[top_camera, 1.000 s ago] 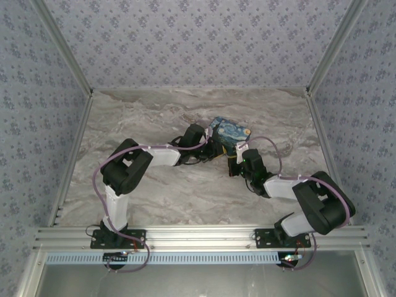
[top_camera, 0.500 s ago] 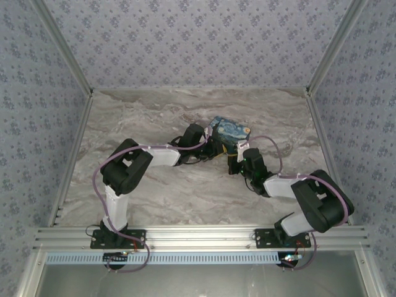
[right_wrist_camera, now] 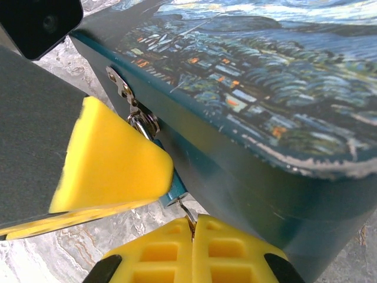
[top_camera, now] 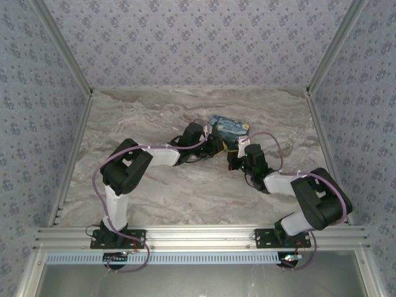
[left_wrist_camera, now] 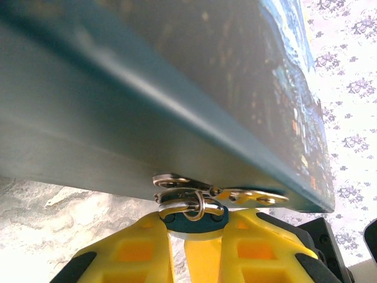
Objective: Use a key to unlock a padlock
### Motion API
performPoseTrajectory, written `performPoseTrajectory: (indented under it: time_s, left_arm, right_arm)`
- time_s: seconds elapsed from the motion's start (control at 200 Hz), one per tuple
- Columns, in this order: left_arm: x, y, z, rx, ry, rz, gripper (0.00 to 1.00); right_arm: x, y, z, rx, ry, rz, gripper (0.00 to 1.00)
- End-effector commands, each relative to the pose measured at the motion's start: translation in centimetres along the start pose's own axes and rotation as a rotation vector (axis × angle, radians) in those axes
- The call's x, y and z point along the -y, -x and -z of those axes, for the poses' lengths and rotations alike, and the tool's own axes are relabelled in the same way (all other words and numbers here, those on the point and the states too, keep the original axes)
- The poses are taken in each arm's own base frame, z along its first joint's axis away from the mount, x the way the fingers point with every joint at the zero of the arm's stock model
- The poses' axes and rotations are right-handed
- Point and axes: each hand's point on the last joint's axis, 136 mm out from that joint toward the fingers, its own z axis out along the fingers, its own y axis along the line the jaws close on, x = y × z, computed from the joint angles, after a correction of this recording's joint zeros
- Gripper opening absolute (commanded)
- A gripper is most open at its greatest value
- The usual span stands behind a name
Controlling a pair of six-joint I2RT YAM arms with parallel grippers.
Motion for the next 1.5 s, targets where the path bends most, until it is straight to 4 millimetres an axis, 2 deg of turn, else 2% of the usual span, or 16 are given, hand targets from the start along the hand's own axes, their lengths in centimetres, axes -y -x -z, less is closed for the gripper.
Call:
performPoseTrajectory:
  time_s: [0.0, 0.105, 0.215, 0.345, 0.44, 0.625, 0.77, 0.909, 1.014, 1.189, 1.494]
  left_arm:
    - [2.7, -1.4, 0.6, -0.044, -0.074, -0.018, 0.17]
    - [2.9, -1.3, 0.5, -0.043, -0.084, -0.012, 0.16]
    - [2.7, -1.3, 0.4, -0.043, -0.083, -0.01, 0.17]
    - [2.2, -1.2, 0.0, -0.042, -0.08, 0.009, 0.17]
    - [1.8, -1.1, -0.4, -0.039, -0.08, 0.022, 0.18]
    - [0.6, -0.8, -0.7, -0.028, -0.048, 0.032, 0.34]
    - [-0.9, -0.4, -0.5, -0.012, -0.019, 0.044, 0.43]
    - [-2.0, 0.0, 0.6, 0.013, -0.001, 0.065, 0.49]
    - [-2.5, 0.5, 1.8, 0.042, 0.018, 0.061, 0.53]
    - [-3.2, 1.5, 3.6, 0.083, 0.033, 0.052, 0.54]
    - [-2.8, 1.3, 3.1, 0.086, -0.051, 0.103, 0.45]
  right_arm:
    - [-2.3, 5.7, 0.0, 0.164, 0.096, -0.006, 0.0]
    - [-2.4, 6.2, -0.1, 0.174, 0.107, -0.016, 0.0]
    - [-2.3, 5.5, -0.1, 0.158, 0.103, -0.025, 0.0]
    - [-1.3, 3.3, -0.3, 0.108, 0.069, -0.074, 0.0]
    - [-0.9, 0.8, -0.4, 0.057, 0.055, -0.122, 0.0]
    - [0.3, -2.4, -0.4, -0.001, -0.005, -0.187, 0.0]
    - [0.1, -3.6, -0.7, -0.032, -0.013, -0.226, 0.0]
    - [0.0, -4.7, -1.0, -0.062, -0.023, -0.248, 0.0]
    - [0.1, -5.0, -1.0, -0.066, -0.029, -0.278, 0.0]
    - [-0.5, -4.3, -0.9, -0.063, -0.009, -0.354, 0.0]
    - [-1.9, -2.9, -0.9, -0.065, 0.051, -0.533, 0.0]
